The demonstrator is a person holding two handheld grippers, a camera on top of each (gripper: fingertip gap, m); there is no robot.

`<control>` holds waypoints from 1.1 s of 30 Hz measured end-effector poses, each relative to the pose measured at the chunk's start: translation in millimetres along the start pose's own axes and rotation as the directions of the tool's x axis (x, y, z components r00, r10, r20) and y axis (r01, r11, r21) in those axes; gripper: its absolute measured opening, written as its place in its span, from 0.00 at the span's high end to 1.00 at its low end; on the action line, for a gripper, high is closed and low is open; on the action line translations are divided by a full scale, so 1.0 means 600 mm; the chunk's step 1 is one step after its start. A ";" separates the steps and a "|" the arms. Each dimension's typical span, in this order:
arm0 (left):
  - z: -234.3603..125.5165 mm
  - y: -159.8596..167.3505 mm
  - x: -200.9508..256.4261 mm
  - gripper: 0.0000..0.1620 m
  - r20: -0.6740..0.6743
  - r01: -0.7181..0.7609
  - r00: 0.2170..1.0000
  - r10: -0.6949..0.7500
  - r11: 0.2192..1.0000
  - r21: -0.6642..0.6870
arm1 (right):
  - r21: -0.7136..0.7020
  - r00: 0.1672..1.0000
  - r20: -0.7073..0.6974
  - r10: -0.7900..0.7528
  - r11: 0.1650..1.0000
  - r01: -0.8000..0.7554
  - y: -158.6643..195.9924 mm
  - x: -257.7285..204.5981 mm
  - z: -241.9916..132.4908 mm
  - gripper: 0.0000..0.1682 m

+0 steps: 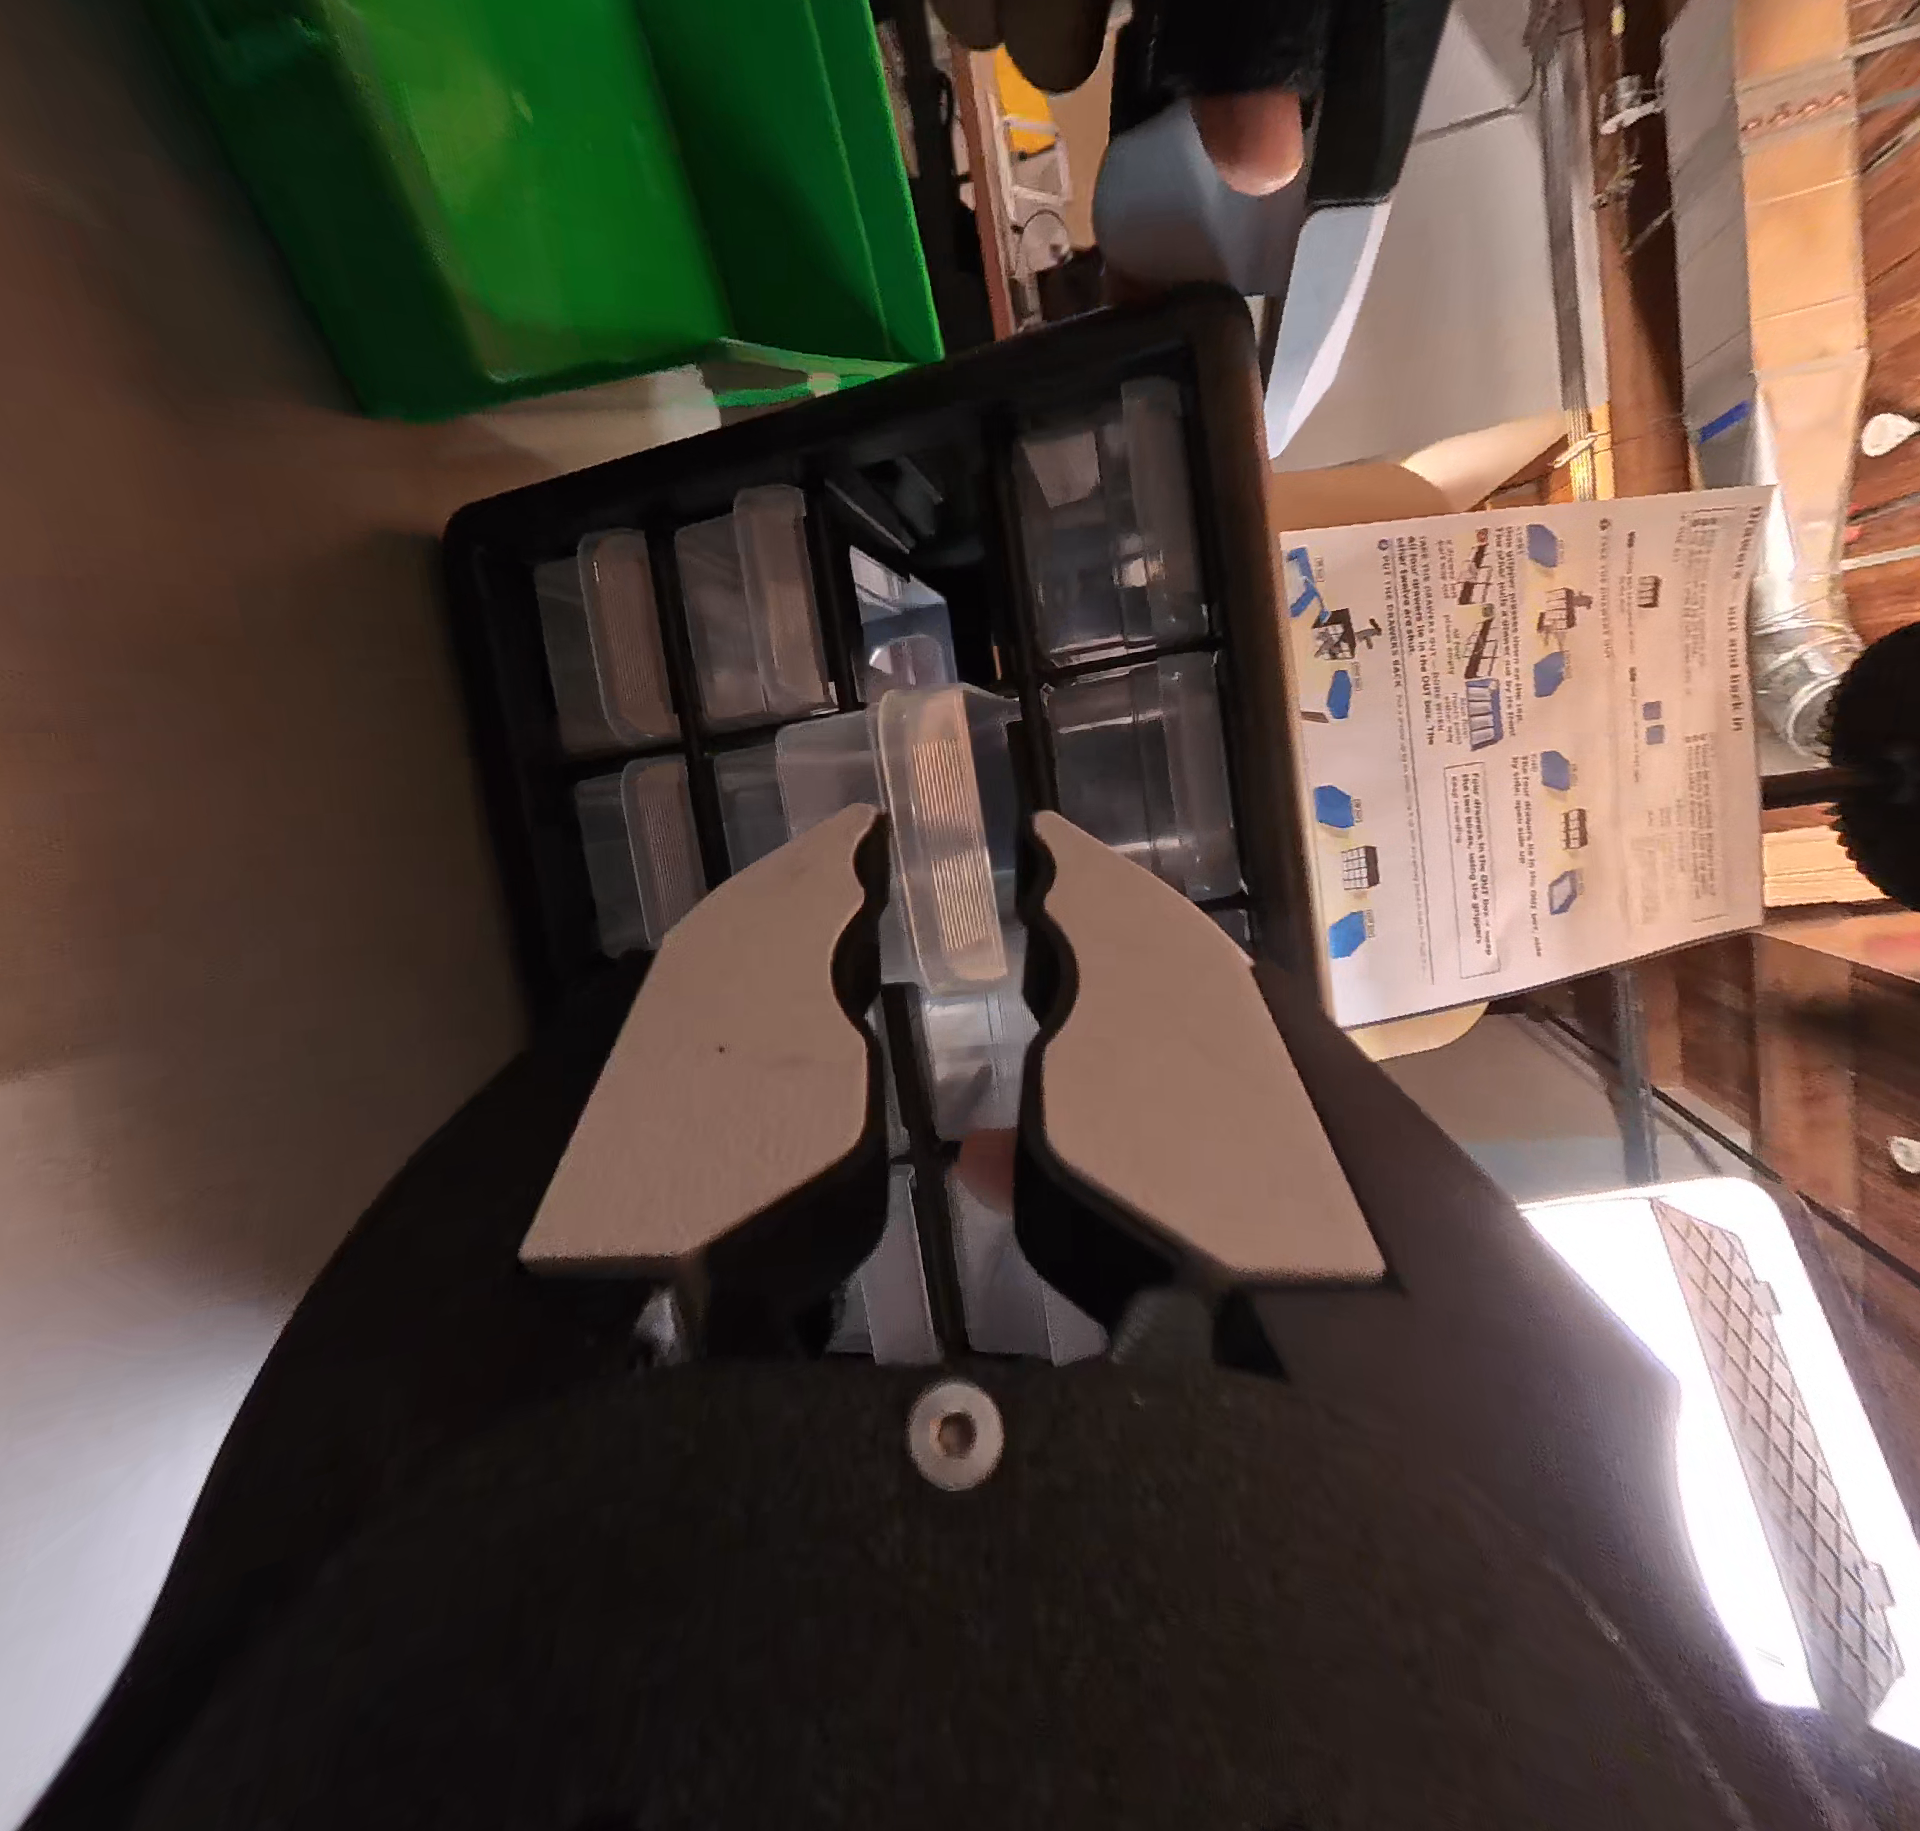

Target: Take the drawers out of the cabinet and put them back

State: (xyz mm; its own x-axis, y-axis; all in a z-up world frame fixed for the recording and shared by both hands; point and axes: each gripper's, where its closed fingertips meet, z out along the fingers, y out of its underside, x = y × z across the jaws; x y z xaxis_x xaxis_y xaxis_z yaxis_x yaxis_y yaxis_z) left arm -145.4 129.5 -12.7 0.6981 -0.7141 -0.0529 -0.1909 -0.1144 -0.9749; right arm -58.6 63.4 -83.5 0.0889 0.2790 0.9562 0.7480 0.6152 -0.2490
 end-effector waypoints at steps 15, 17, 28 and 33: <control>0.000 0.000 0.000 1.00 0.003 -0.008 1.000 0.008 1.000 -0.003 | -0.016 0.886 0.445 0.128 0.991 -0.135 -0.008 -0.024 -0.035 0.89; 0.000 0.000 0.001 1.00 0.005 -0.011 1.000 0.011 1.000 -0.004 | -0.010 0.854 0.502 0.138 0.988 -0.154 -0.015 -0.028 -0.053 0.89; 0.000 0.000 0.002 1.00 0.005 -0.011 1.000 0.011 1.000 -0.005 | 0.027 0.650 0.745 0.150 0.967 -0.253 -0.059 -0.045 -0.158 0.89; 0.000 0.000 0.003 1.00 0.004 -0.010 1.000 0.010 1.000 -0.003 | -0.027 0.505 0.811 0.295 0.882 -0.471 -0.075 0.001 -0.192 0.89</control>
State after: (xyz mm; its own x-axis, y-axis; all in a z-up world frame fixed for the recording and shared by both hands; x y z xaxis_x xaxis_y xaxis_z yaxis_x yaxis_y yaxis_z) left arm -144.5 128.2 -12.9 0.6991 -0.7122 -0.0639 -0.2000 -0.1090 -0.9737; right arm -16.6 -49.3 -53.6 -0.2680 0.9204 0.2847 0.6359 0.3910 -0.6654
